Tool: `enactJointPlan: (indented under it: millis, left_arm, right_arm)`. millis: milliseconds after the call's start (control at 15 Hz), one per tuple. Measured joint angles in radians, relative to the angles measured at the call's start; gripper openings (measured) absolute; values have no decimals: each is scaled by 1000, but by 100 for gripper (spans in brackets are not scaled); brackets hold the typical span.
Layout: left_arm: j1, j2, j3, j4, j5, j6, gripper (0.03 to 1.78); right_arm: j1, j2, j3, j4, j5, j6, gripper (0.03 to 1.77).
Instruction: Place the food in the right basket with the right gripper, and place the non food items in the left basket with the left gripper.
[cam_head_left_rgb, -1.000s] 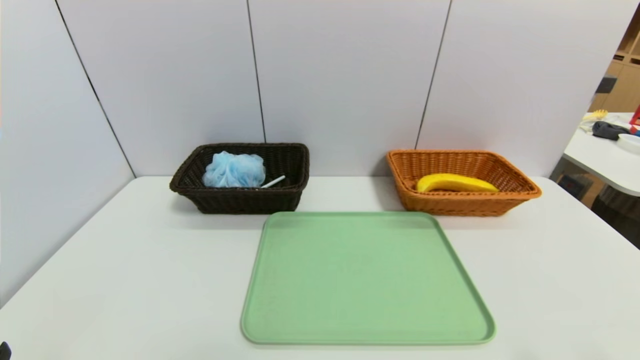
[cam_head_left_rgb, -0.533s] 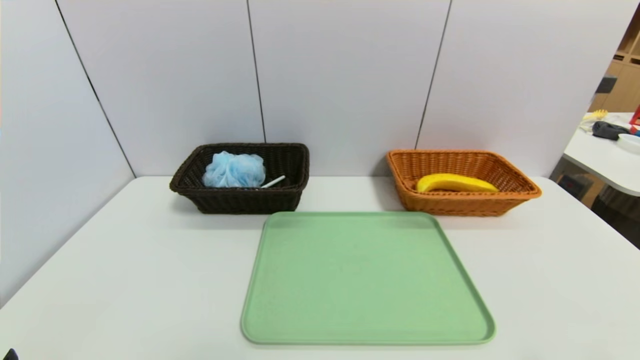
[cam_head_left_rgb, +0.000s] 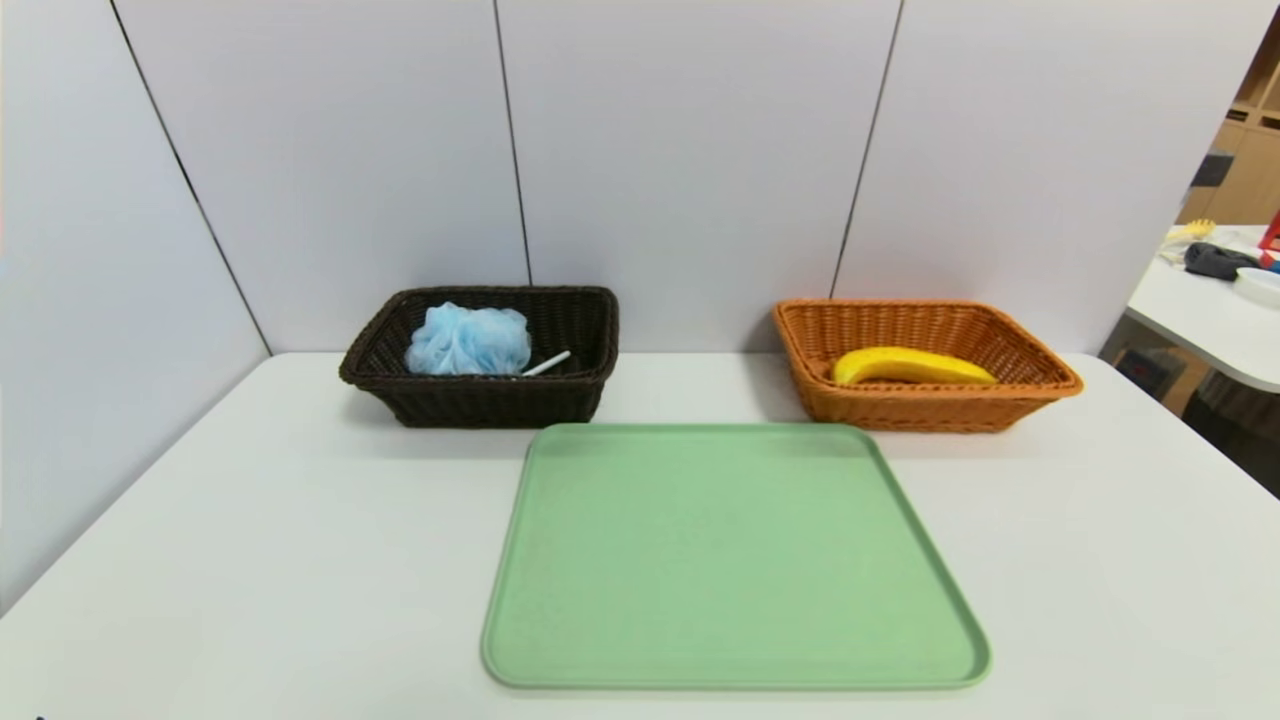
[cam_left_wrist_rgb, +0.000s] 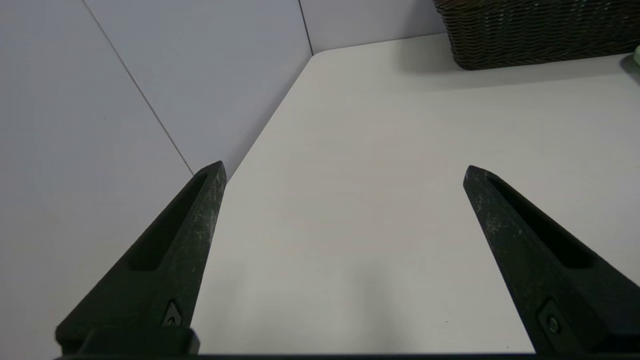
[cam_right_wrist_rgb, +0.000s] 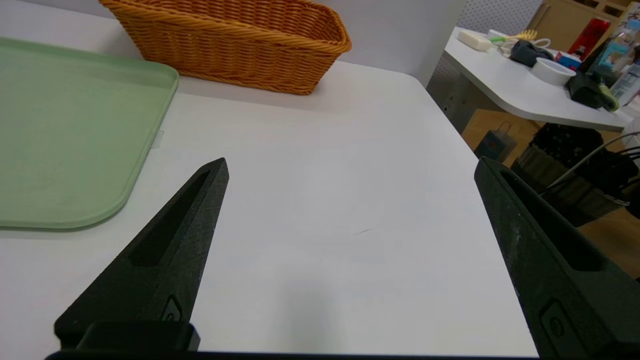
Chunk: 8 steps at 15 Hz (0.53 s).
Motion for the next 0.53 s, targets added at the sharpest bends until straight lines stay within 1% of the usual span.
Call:
enactJointPlan:
  millis: [200, 267, 333, 400, 533]
  left_arm:
    - [-1, -33, 7, 9, -24, -1, 169]
    - [-1, -48, 7, 23, -33, -2, 169]
    - [-1, -65, 4, 48, -50, -3, 169]
    - [-2, -79, 1, 78, -82, -5, 169]
    - [-3, -95, -3, 83, -123, -7, 169]
  right_arm:
    - [7, -30, 9, 12, 7, 1, 170]
    - [9, -44, 12, 24, 26, 8, 170]
    - [10, -60, 13, 39, 44, 20, 170]
    - [11, -77, 13, 56, 53, 30, 170]
    - [13, -116, 14, 92, 75, 38, 170]
